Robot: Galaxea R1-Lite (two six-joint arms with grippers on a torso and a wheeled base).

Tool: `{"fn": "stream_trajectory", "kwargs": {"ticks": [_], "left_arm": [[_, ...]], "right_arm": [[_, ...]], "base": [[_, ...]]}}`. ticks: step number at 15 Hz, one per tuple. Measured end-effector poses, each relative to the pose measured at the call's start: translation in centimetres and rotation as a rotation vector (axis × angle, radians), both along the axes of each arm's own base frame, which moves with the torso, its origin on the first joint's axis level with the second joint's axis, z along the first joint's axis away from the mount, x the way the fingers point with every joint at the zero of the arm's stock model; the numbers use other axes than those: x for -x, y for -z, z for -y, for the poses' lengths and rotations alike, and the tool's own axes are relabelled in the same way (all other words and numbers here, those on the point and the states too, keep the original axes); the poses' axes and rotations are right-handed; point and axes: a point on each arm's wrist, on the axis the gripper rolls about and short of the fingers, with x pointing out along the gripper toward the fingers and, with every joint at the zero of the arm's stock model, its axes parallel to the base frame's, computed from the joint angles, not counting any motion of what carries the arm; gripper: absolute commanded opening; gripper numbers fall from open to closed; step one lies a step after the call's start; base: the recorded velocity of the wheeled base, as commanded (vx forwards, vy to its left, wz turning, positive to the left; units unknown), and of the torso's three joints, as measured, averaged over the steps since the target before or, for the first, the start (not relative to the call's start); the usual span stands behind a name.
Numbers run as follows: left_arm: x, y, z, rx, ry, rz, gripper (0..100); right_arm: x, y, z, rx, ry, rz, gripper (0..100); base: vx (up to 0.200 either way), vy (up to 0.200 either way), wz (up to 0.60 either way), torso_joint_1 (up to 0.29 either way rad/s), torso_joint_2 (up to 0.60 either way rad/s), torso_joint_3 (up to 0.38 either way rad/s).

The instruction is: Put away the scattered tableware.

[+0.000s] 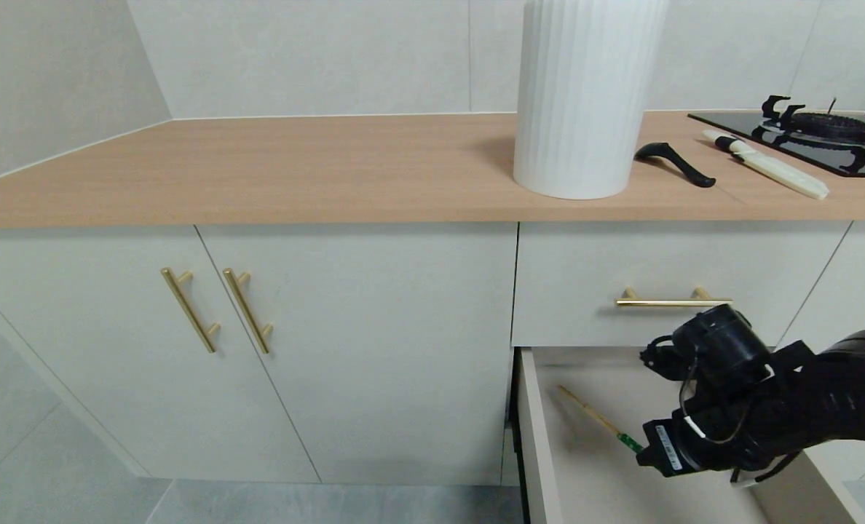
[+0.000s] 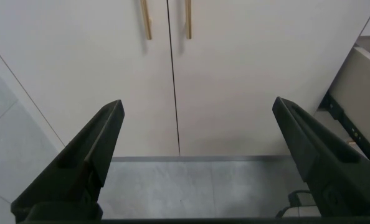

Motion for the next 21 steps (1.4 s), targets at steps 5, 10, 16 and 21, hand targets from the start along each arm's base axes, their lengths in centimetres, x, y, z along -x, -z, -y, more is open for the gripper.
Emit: {"fn": "stream_trajectory", "kwargs": {"ticks": [5, 10, 16, 21], "left_arm": [[0.0, 0.0, 0.0, 0.000, 0.001, 0.000, 100], [0.0, 0.0, 0.0, 0.000, 0.001, 0.000, 100], [0.0, 0.0, 0.0, 0.000, 0.000, 0.000, 100], [0.0, 0.0, 0.0, 0.000, 0.001, 0.000, 100]], "right_arm": [[-2.9, 4.1, -1.2, 0.020, 0.138, -0.043, 0], [-3.3, 6.8, -2.5, 0.049, 0.149, -0.066, 0], [-3.4, 9.4, -3.4, 0.124, 0.139, -0.101, 0], [-3.6, 10.0, -3.6, 0.130, 0.146, -0.085, 0]], "base": [[0.000, 0.000, 0.00, 0.000, 0.00, 0.000], [0.000, 0.000, 0.00, 0.000, 0.00, 0.000], [0.000, 0.000, 0.00, 0.000, 0.00, 0.000], [0.000, 0.000, 0.00, 0.000, 0.00, 0.000]]}}
